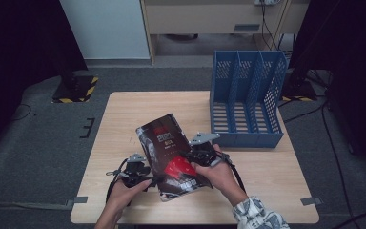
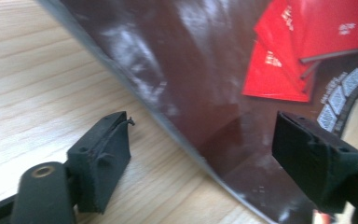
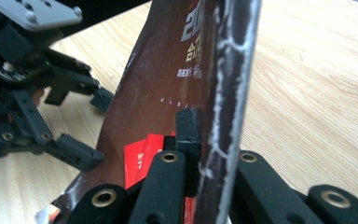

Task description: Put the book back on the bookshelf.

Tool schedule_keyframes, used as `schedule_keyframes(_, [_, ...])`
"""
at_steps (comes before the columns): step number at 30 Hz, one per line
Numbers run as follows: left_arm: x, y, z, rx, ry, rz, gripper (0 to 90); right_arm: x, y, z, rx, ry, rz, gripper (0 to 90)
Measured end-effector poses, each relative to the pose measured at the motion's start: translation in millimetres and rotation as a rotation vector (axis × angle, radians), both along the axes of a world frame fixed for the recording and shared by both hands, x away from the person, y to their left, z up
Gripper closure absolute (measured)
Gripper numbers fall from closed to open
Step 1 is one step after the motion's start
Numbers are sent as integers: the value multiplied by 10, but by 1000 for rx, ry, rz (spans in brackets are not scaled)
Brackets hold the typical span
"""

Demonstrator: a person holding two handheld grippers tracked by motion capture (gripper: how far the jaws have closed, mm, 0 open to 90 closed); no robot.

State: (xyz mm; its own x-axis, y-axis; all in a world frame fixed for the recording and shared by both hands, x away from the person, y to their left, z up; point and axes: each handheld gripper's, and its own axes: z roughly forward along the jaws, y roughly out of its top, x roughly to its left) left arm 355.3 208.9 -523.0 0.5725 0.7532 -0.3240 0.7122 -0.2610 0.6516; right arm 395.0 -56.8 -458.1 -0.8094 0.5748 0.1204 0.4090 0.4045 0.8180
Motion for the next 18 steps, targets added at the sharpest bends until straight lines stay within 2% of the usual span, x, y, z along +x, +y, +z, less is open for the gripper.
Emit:
schedule_keyframes(1, [-3, -29, -5, -12, 9, -23, 198, -2, 0, 12, 4, -1, 0, 869])
schedule_keyframes(5, [-9, -86, -7, -23, 14, -59, 212, 5, 3, 55, 15, -6, 9, 869])
schedule_keyframes(13, [14, -95, -11, -40, 22, -69, 241, 6, 18, 155, 38, -23, 23, 870])
schedule_keyframes(18, [44, -102, -23, -39, 6, -66, 230, -1, 35, 228, 53, -35, 38, 870])
